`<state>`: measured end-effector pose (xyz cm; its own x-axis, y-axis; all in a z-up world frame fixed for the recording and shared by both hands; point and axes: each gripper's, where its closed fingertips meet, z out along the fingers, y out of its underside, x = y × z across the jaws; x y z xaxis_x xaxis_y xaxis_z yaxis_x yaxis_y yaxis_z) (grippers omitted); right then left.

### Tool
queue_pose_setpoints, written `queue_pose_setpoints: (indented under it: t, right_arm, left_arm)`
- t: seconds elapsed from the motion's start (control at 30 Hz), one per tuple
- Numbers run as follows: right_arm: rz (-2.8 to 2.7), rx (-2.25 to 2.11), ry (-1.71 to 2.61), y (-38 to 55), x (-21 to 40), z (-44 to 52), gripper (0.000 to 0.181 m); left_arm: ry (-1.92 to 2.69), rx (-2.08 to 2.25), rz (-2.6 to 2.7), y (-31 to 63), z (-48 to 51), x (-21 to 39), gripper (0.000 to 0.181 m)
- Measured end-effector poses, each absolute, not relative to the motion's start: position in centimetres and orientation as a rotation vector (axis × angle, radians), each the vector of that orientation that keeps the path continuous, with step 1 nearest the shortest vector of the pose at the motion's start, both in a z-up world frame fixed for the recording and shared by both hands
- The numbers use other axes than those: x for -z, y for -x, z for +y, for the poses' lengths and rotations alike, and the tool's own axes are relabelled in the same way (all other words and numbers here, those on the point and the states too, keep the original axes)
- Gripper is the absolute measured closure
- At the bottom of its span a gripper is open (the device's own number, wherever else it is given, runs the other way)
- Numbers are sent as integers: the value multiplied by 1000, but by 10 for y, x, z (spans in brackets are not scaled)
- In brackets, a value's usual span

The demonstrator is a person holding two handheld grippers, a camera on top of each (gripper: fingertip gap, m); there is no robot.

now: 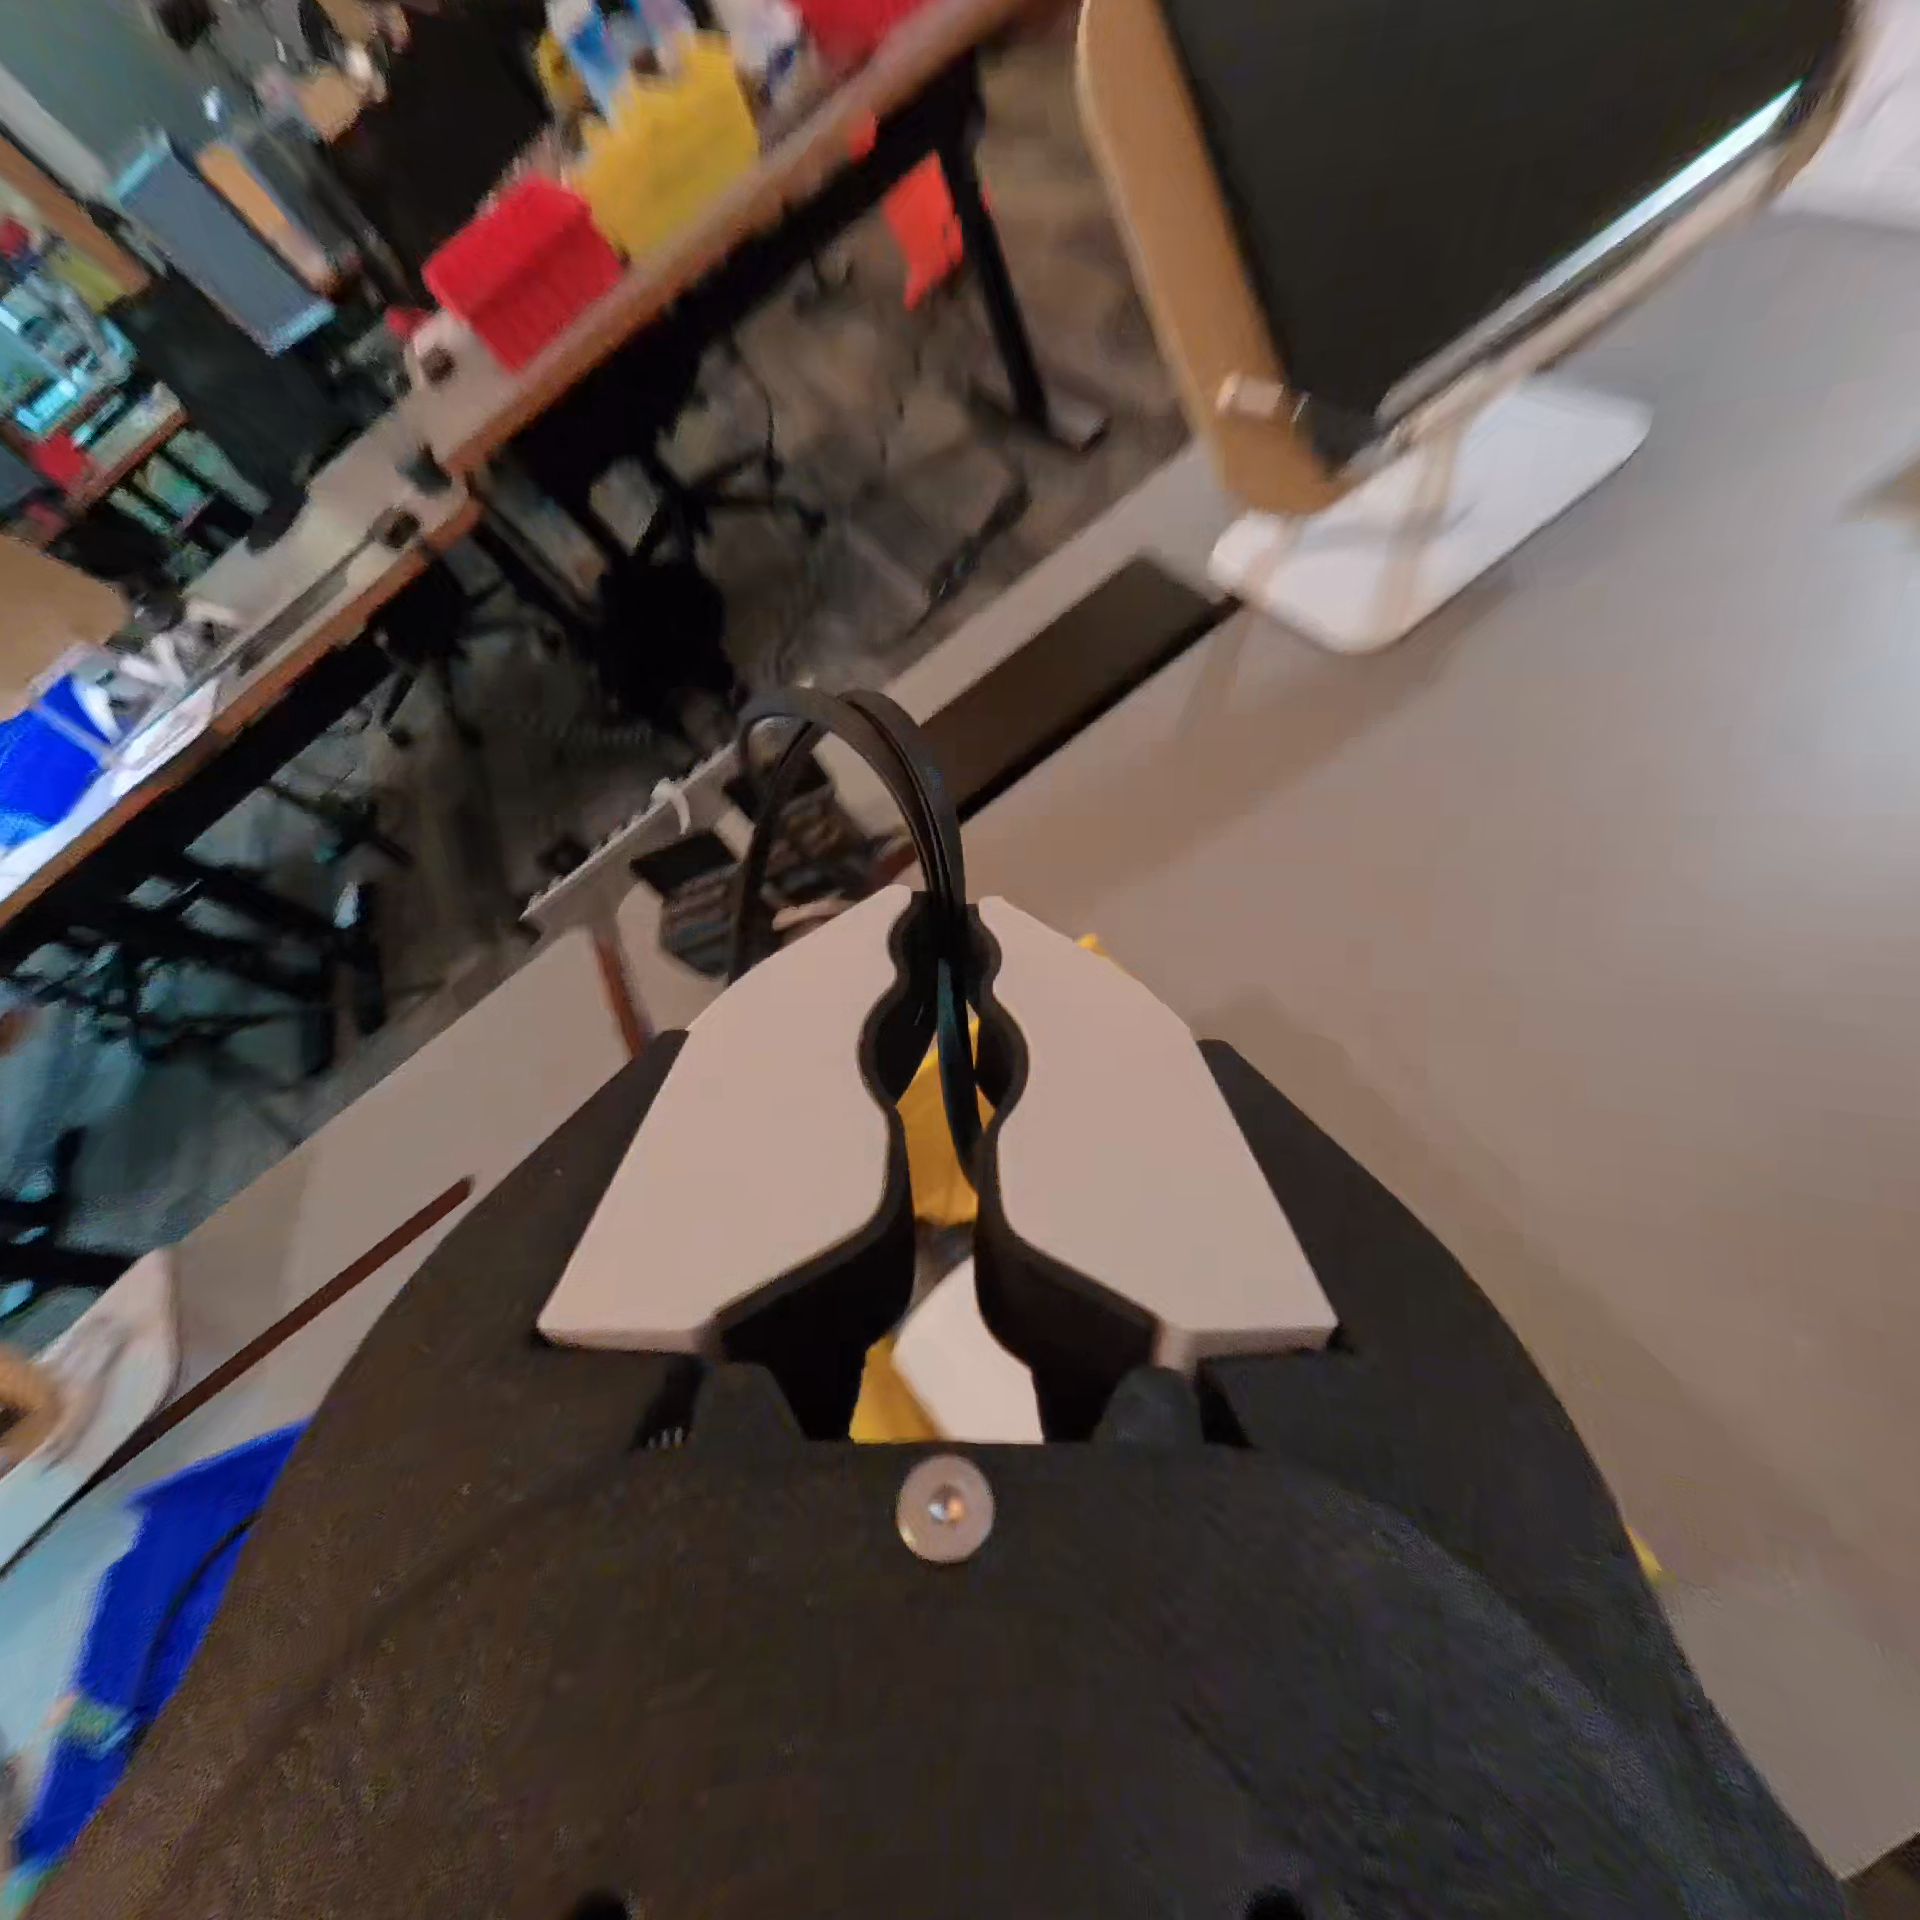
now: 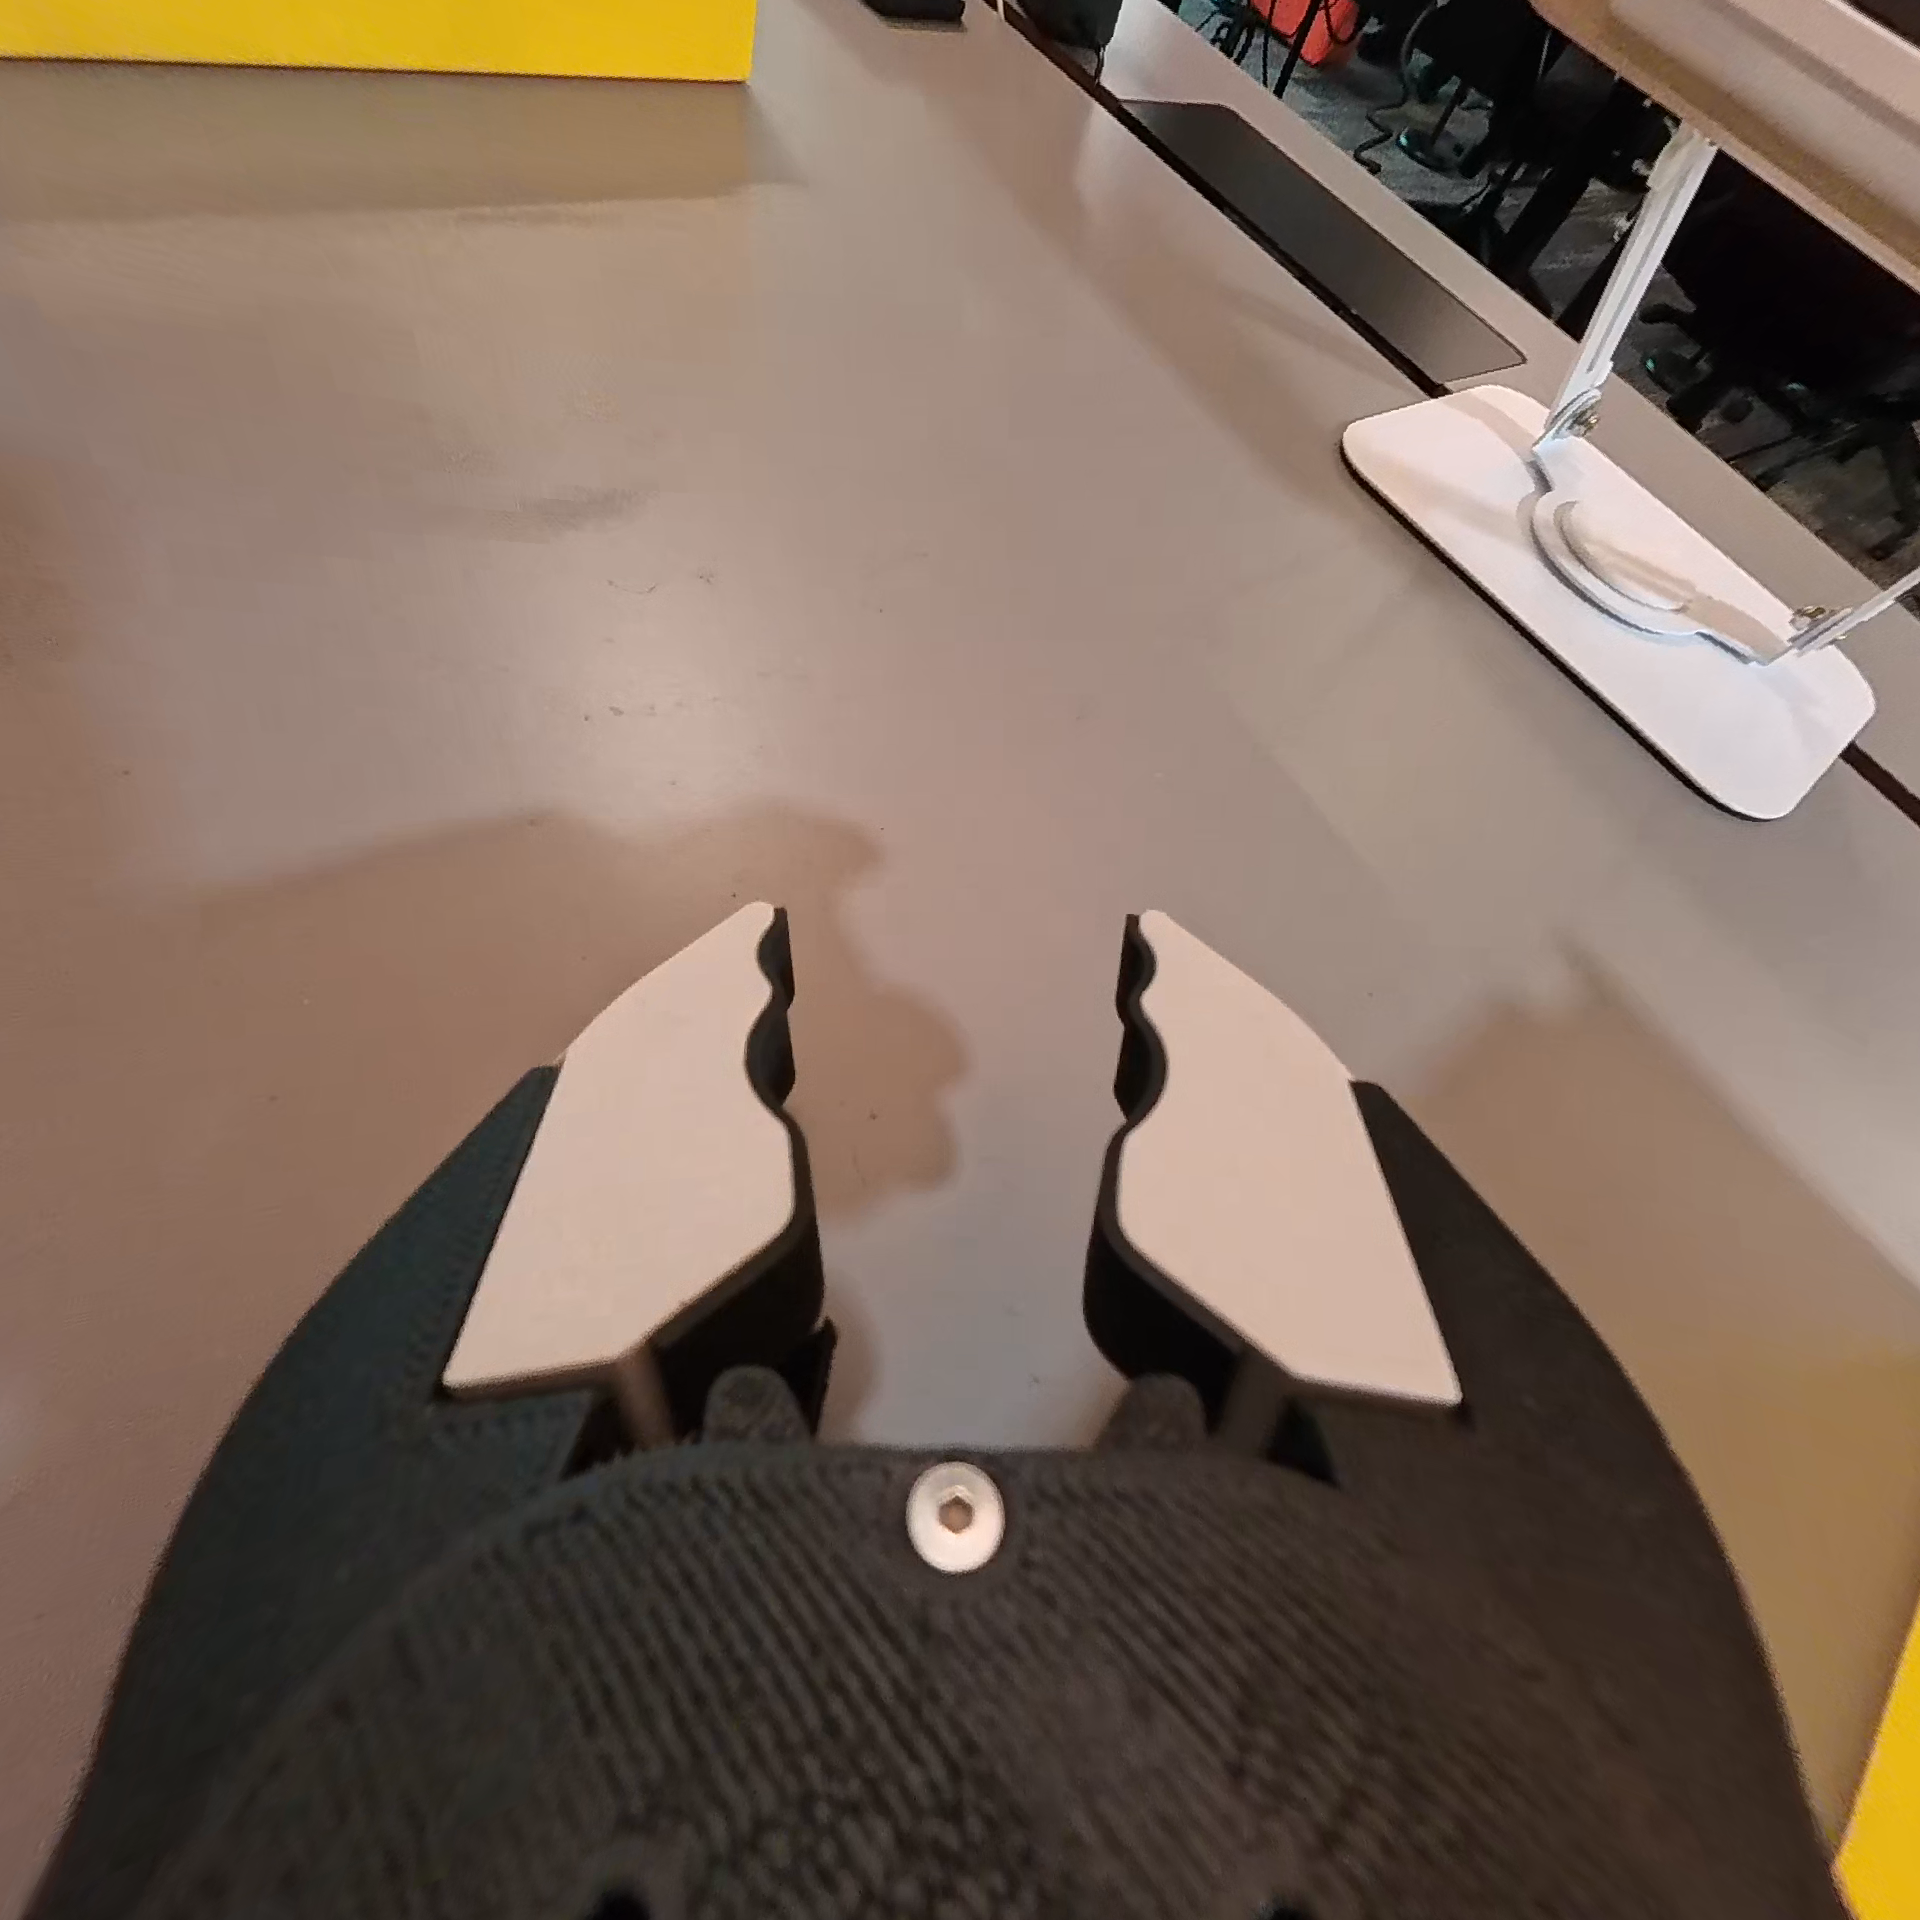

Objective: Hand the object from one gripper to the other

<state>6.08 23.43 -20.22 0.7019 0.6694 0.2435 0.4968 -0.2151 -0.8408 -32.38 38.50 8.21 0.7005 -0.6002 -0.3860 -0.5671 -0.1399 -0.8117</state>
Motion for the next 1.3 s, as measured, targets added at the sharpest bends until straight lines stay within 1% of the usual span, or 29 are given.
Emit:
queue_pose_setpoints:
  t: [0.03, 0.07, 0.1, 0.17, 0.33, 0.43, 0.6, 0.73, 0.87, 1.0, 1.1, 1.2, 1.3]
  right_arm:
    - [-909, -210, 1870, -60, 202, 234, 120]
    - [-907, -213, 1867, -60, 201, 234, 120]
    - [-904, -217, 1864, -59, 200, 233, 120]
    - [-894, -225, 1850, -58, 197, 233, 120]
    - [-840, -212, 1746, -63, 170, 232, 120]
    - [-784, -242, 1638, -67, 145, 228, 122]
    - [-729, -296, 1438, -74, 102, 212, 137]
    - [-689, -407, 1329, -71, 76, 195, 143]
    - [-668, -550, 1310, -64, 70, 188, 147]
    - [-554, -920, 1334, -55, 65, 182, 146]
    - [-411, -1187, 1352, -55, 63, 184, 140]
    - [-368, -1308, 1413, -51, 73, 188, 137]
    - [-332, -1399, 1428, -50, 77, 189, 141]
  left_arm:
    - [1767, 104, 910, 313, 378, -92, 174]
    - [1731, 172, 902, 301, 370, -101, 172]
    - [1695, 245, 900, 288, 362, -110, 176]
    - [1641, 403, 921, 257, 343, -121, 175]
    - [1570, 781, 1022, 171, 293, -116, 175]
    - [1507, 1012, 1023, 123, 264, -96, 174]
    - [1435, 1342, 827, 59, 241, -37, 175]
    - [1434, 1528, 729, 21, 235, 5, 175]
    - [1431, 1486, 770, -10, 221, 42, 175]
    - [1396, 1284, 854, -25, 204, 70, 175]
    - [1362, 1121, 956, -36, 193, 81, 175]
    - [1312, 995, 1049, -47, 181, 90, 175]
    - [1294, 928, 1119, -56, 173, 100, 175]
